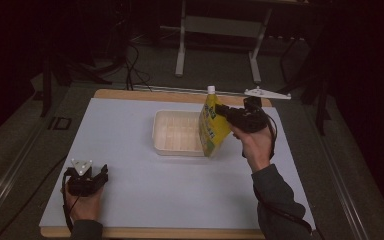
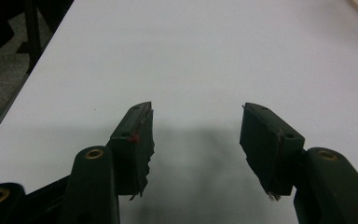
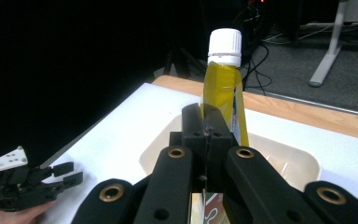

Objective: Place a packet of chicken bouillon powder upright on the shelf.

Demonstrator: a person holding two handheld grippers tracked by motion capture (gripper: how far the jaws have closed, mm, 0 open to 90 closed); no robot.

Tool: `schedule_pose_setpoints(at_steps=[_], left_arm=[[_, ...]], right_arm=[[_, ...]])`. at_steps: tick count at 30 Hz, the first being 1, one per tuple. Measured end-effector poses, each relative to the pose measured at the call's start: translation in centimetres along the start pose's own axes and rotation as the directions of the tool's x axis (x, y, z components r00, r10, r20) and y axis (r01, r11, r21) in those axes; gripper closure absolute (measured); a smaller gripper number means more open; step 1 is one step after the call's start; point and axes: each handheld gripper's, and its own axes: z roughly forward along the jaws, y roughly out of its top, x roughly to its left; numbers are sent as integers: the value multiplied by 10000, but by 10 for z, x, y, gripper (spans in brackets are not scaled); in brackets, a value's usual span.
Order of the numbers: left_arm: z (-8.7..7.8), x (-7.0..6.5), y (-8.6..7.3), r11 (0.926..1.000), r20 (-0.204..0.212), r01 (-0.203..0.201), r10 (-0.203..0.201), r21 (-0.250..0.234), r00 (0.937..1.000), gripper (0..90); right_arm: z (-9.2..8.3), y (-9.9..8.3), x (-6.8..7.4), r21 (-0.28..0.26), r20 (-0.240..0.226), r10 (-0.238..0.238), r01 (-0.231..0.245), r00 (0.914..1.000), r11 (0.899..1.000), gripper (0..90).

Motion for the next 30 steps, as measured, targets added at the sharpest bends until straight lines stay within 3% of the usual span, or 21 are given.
schedule_pose_setpoints(at_steps=[30], left_arm=[[0, 0, 0, 10000, 19, 3, -3, 6, 10000, 441]], right_arm=[[2, 7, -19, -503, 883, 115, -71, 9960, 9987, 900]])
